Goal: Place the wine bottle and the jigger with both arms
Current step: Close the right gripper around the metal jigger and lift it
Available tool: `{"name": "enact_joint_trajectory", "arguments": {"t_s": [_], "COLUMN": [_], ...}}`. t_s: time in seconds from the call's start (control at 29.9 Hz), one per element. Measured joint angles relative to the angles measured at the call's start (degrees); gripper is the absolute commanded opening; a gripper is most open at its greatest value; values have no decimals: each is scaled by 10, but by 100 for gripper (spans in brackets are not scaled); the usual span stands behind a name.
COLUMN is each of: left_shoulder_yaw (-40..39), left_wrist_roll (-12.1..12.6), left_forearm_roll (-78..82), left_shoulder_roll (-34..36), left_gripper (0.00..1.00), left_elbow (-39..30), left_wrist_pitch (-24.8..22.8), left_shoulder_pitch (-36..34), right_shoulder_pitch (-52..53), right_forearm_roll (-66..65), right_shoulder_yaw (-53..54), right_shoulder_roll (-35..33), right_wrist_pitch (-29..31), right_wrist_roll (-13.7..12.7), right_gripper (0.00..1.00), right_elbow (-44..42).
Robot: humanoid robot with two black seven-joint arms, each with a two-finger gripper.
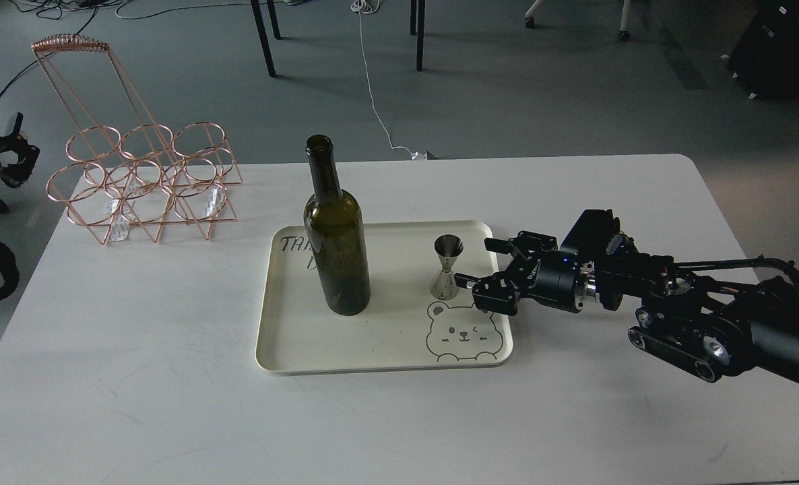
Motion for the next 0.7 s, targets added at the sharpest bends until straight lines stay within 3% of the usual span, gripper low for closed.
{"name": "enact_joint_trajectory", "arguments": {"t_s": [0.23, 0.7], "left_shoulder_yaw": [-1, -1], "left_wrist_roll": [0, -2], "left_forearm_roll": [0, 0], "left_shoulder_roll": [0, 0], "left_gripper": [98, 98], "left_elbow": [0, 3], "left_wrist_pitch": [1, 2], "left_shoulder_pitch": [0, 0], "right_shoulder_pitch": [1, 1], "right_forearm_roll": [0, 0], "right_shoulder_yaw": [0, 0], "right_shoulder_roll": [27, 81], "right_wrist_pitch": [0, -29], "right_wrist_roll": [0, 0], "right_gripper": [80, 69], "right_elbow": [-15, -69]}}
